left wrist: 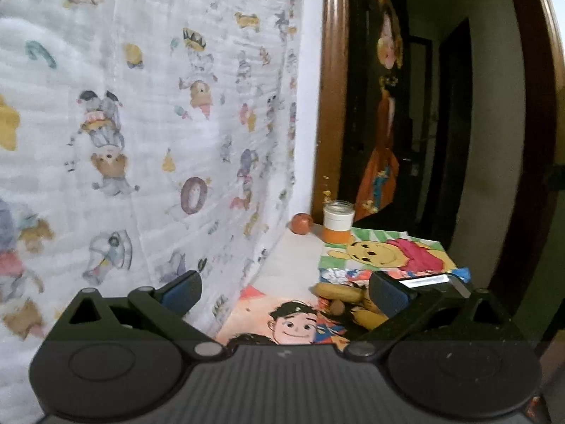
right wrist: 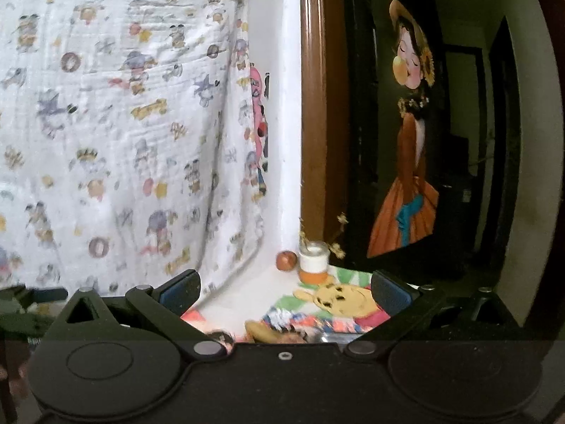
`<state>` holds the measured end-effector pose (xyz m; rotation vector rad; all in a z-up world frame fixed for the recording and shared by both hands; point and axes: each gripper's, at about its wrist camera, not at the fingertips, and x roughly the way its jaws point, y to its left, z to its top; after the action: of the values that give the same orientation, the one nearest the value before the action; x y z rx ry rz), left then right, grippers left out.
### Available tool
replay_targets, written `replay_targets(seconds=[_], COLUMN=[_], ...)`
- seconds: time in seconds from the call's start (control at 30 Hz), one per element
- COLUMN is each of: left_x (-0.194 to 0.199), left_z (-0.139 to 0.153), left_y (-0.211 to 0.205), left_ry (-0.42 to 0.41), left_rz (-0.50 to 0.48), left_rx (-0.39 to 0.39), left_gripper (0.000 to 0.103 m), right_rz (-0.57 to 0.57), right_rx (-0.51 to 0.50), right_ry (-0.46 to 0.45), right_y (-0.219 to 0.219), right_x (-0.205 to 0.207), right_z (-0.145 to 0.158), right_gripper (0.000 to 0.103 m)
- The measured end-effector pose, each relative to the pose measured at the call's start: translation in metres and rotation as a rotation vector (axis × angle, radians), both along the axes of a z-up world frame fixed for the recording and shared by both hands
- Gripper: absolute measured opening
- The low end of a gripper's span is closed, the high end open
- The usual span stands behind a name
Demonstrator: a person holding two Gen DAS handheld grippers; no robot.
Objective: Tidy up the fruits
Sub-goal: 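Raise both grippers away from the tray, then move both grippers toward the banana and the spotted round fruit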
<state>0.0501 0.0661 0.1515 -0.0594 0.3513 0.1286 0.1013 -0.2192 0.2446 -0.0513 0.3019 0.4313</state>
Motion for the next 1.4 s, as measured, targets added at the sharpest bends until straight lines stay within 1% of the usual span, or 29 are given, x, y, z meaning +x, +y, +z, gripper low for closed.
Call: replay_targets(seconds=[0.07, 0.17, 0.47, 0.63, 0.77, 0.9, 1.07, 1.13, 1.23, 1.27, 1.4], left_x=[0.015, 0.035, 0.096, 0.131, 0.152, 0.17, 0.193, 0.202, 0.215, 0.219, 0.234], left_z=[-0.005, -0.016, -0.06, -0.085, -0.103, -0.117, -0.133, -0.139, -0.145, -0.147, -0.154], left_y=[0.002, 0.006, 0.009, 0.002, -0.006, -0.014, -0.019, -0.02, -0.02, -0.019, -0.012], left_ry=[0.012, 0.037, 0.103, 0.147, 0.178, 0.208, 0.238, 0.254, 0.272, 0.276, 0.305], left_rz=[0.009, 0.004, -0.067, -0.129, -0.185, -0.219, -0.259, -0.269, -0.284, -0.293, -0.307], left_rx=[0.007, 0.016, 0.039, 0.05, 0.061, 0.067, 0.073, 0.082, 0.081, 0.07, -0.025], left_gripper=[0.103, 0.103, 0.103, 0.103, 0.103, 0.103, 0.103, 0.103, 0.103, 0.103, 0.102], right_rz=[0.012, 0.042, 0.155, 0.208, 0.228, 0.255, 0.305, 0.317, 0.356, 0.369, 0.409], right_rx=[0.014, 0.007, -0.144, -0.192, -0.218, -0.248, -0.335, -0.369, -0.41, -0.424, -0.468], right_ry=[0.004, 0.028, 0.117, 0.174, 0.222, 0.261, 0.24, 0.245, 0.27, 0.276, 0.298], right_y=[0.007, 0.015, 0.035, 0.042, 0.043, 0.042, 0.046, 0.049, 0.053, 0.056, 0.066], right_x=[0.018, 0.039, 0.079, 0.093, 0.104, 0.11, 0.115, 0.123, 0.136, 0.14, 0.154], right_z=[-0.009, -0.029, -0.098, -0.131, -0.151, -0.166, -0.178, -0.183, -0.19, -0.193, -0.204], right_gripper=[0.103, 0.103, 0.102, 0.102, 0.102, 0.102, 0.102, 0.101, 0.094, 0.091, 0.081])
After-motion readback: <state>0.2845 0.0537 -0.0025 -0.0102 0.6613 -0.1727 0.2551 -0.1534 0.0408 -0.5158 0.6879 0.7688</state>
